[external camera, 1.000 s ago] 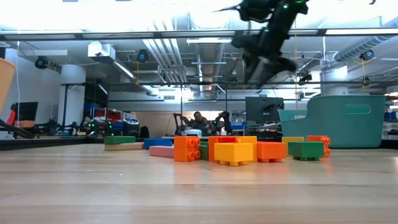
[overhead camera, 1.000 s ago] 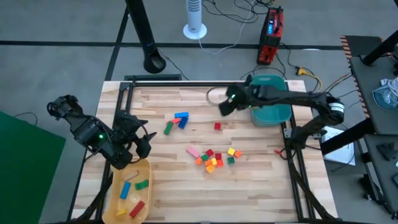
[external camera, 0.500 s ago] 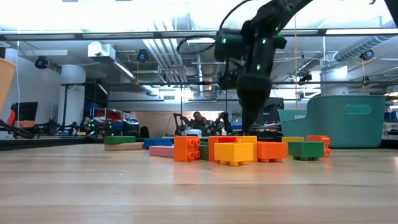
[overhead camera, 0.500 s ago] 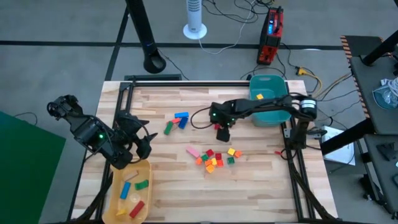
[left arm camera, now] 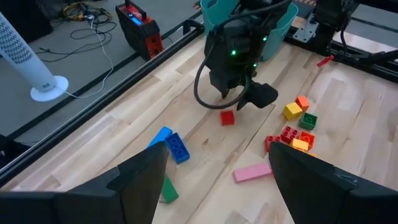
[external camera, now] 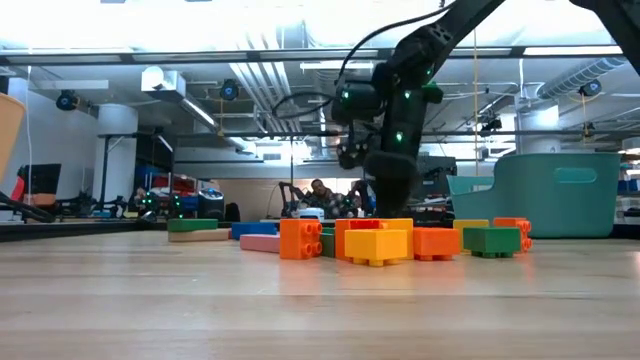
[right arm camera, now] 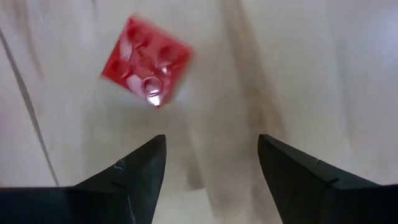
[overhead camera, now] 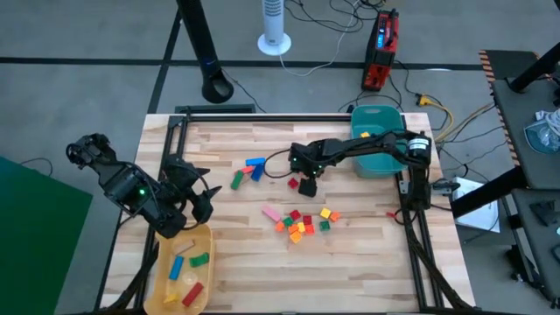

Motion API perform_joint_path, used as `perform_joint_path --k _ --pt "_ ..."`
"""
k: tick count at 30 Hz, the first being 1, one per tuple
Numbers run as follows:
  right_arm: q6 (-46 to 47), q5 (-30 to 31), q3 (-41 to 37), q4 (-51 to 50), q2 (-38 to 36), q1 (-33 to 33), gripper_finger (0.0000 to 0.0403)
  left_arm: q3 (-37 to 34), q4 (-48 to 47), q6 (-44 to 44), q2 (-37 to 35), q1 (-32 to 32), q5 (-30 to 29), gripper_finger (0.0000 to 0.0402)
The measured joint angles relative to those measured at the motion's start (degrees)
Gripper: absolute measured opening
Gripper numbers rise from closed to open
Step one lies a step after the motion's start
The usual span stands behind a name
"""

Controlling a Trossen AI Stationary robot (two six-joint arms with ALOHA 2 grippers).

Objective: Sort blocks
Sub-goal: Put the red 4-stud game piece into the green bin

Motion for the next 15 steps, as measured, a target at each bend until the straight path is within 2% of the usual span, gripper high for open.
perform_joint_path --k 4,11,15 --pt "0.0 0.1 0.2 0.0 0.9 -0.4 0.0236 0.0 0.1 0.0 0.0 0.0 -0.4 0.027" --pt "15.0 -5.2 3.3 0.3 0.5 -0.6 0.0263 0.0 0.4 0.0 0.0 0.0 -0.4 0.027" --pt "21.2 -5.5 6.3 0.8 0.4 0.7 0.0289 0.0 0.4 0.0 0.0 0.0 -0.5 0.027"
